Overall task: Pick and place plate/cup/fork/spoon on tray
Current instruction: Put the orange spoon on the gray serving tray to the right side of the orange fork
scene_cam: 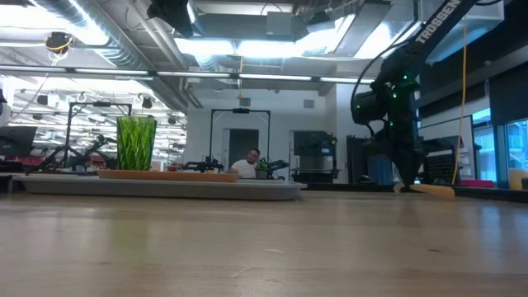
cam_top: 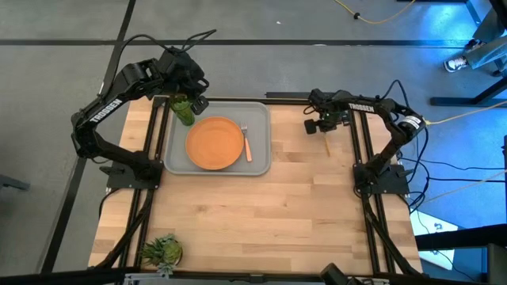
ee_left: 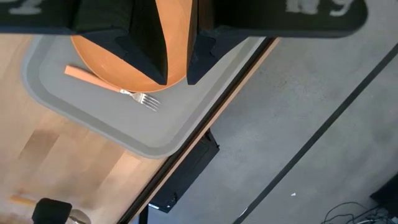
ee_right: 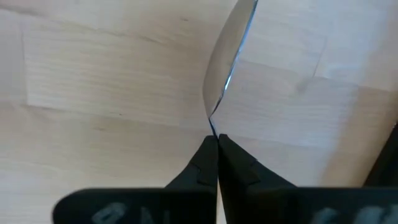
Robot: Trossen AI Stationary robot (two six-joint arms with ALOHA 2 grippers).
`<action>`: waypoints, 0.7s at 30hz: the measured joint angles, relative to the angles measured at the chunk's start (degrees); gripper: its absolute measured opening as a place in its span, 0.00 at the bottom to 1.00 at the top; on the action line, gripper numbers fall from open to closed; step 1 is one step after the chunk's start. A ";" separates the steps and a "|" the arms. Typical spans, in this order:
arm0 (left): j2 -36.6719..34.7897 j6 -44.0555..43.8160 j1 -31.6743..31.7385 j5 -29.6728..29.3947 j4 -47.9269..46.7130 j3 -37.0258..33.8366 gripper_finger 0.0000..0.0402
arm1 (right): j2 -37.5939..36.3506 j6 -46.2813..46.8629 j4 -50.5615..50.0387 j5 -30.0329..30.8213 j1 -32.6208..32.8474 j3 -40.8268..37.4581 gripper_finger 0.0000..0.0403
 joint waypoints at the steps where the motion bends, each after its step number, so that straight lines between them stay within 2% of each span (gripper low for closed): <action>1: 0.00 0.00 0.00 0.00 0.00 0.01 0.13 | 0.00 0.02 -0.18 -0.02 0.20 0.00 0.00; 13: 0.00 1.42 0.00 -0.02 -0.02 0.00 0.13 | -0.02 -0.04 -0.28 -0.21 2.72 0.00 0.00; 21: 0.00 1.44 0.00 0.00 -0.04 0.02 0.13 | -0.04 2.49 -0.53 -1.14 9.02 2.07 0.00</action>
